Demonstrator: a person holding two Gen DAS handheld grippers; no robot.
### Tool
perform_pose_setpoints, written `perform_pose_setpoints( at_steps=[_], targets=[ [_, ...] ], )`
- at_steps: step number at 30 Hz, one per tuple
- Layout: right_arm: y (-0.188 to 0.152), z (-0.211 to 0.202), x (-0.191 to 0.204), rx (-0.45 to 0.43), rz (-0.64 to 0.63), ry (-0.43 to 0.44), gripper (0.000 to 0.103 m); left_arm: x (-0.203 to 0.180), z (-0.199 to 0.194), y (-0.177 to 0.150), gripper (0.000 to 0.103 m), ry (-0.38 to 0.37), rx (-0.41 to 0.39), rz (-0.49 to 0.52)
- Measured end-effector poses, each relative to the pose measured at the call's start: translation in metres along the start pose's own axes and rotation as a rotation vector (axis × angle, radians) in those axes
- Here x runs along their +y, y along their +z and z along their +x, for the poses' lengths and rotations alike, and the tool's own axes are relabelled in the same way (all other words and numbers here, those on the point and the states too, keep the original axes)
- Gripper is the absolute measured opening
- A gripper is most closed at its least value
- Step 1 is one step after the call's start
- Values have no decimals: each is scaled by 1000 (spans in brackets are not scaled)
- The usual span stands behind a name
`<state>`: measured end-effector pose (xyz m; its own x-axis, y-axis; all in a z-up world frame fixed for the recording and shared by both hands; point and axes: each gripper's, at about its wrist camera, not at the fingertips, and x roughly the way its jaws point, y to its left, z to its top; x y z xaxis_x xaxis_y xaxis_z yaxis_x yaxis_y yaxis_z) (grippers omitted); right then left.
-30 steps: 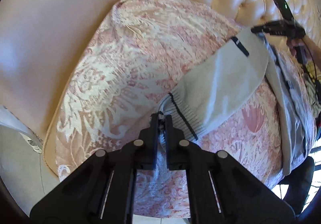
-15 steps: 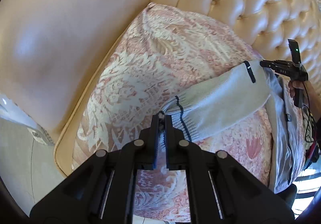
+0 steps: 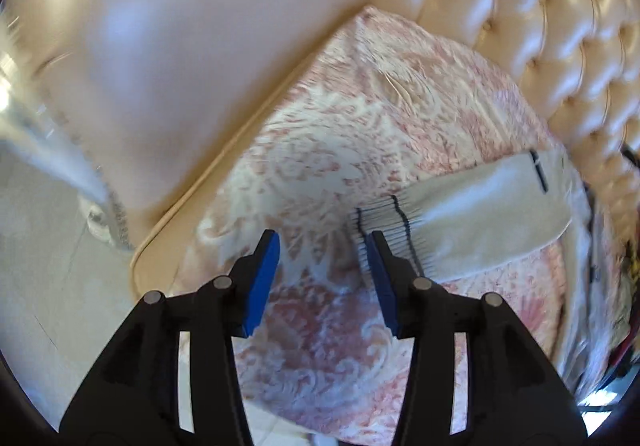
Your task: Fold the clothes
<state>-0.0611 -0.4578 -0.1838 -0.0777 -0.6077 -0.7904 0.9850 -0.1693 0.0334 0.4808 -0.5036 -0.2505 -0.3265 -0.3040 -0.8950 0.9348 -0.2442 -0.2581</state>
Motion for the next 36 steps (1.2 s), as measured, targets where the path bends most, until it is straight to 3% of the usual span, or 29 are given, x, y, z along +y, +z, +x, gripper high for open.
perform_pose_setpoints(
  at_steps=[1, 3, 5, 6, 10, 13, 15, 18, 22, 25, 26, 27, 29, 32, 34, 35, 36],
  targets=[
    [-1, -22, -12, -37, 29, -31, 103, 3, -10, -3, 49, -37, -16, -31],
    [-30, -72, -34, -92, 68, -191, 103, -3, -27, -14, 50, -111, -50, -72],
    [-70, -110, -49, -112, 100, -310, 103, -20, -42, -29, 53, -190, -85, -96],
    [-96, -124, -55, -86, 134, -342, 103, -36, -46, -40, 58, -264, -100, -103],
    [-186, -168, -57, -39, 251, -380, 103, -116, -47, -96, 62, -539, -102, -32],
    [-240, -197, -35, -38, 273, -397, 103, -167, -34, -137, 62, -671, -54, 72],
    [-266, -213, -18, -35, 280, -427, 103, -187, -27, -160, 62, -705, -20, 103],
    [-289, -224, 10, -6, 252, -505, 103, -194, -13, -192, 62, -768, 32, 70],
    [-308, -225, 69, -25, 87, -666, 103, -188, 11, -223, 61, -731, 119, 59],
    [-317, -222, 101, -87, 12, -652, 102, -187, -2, -226, 61, -760, 93, 107],
    [-317, -218, 103, -84, 18, -624, 92, -185, -2, -227, 61, -755, 103, 100],
    [-316, -215, 103, -80, 34, -580, 67, -183, -2, -228, 61, -764, 106, 92],
    [-316, -211, 103, -69, 65, -546, 44, -178, -2, -227, 61, -784, 104, 76],
    [-314, -202, 105, -41, 69, -533, 46, -170, 3, -223, 61, -827, 102, 17],
    [-313, -203, 112, -69, 66, -488, 59, -164, 3, -221, 61, -853, 93, -1],
    [-313, -204, 116, -83, 64, -466, 79, -164, 4, -220, 61, -860, 92, -1],
    [-314, -206, 119, -106, 75, -439, 89, -164, 4, -219, 61, -867, 91, -1]
  ],
)
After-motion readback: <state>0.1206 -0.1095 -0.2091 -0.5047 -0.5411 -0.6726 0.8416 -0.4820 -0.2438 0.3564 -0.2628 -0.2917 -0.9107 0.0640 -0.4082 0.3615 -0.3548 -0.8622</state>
